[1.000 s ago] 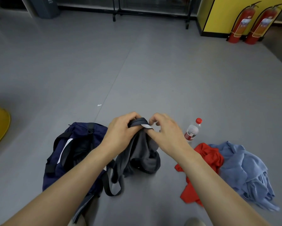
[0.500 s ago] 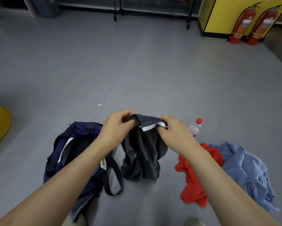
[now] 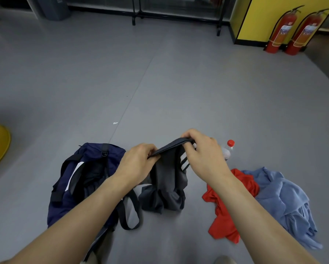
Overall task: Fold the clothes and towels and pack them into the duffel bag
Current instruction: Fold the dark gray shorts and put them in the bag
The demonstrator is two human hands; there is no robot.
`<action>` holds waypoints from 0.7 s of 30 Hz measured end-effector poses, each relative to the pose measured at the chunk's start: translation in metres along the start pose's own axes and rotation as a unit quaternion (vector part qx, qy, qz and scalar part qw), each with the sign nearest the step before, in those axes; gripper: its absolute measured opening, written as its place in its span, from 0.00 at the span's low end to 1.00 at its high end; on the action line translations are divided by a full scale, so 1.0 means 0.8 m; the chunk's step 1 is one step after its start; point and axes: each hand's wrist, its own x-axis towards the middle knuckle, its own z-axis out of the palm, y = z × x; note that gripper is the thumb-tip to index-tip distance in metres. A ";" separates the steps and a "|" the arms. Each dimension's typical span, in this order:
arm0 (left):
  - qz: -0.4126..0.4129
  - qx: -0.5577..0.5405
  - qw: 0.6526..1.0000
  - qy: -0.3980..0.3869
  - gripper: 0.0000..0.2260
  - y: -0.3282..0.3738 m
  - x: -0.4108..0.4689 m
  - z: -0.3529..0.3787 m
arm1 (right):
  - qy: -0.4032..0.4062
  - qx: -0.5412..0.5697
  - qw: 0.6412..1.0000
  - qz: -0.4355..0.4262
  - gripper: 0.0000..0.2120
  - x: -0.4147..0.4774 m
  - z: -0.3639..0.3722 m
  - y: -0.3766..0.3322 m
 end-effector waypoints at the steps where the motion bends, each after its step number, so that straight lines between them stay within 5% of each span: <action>1: -0.012 -0.003 1.000 0.002 0.07 -0.003 0.001 -0.001 | 0.002 -0.021 1.000 0.018 0.07 0.001 -0.002 0.003; 6: 0.024 -0.058 0.998 0.018 0.08 0.009 -0.001 -0.009 | -0.083 -0.105 0.988 0.076 0.07 -0.002 0.001 0.015; 10: 0.071 -0.072 0.995 0.007 0.12 0.026 -0.010 -0.001 | -0.177 -0.045 0.983 0.011 0.20 -0.012 0.013 -0.002; 16: 0.074 -0.071 0.994 0.027 0.05 0.024 -0.009 0.000 | -0.128 -0.082 0.988 -0.017 0.08 -0.007 0.018 -0.003; 21: 0.016 0.003 1.000 0.000 0.03 0.001 -0.003 -0.007 | -0.019 -0.063 0.998 0.017 0.10 -0.001 0.001 0.004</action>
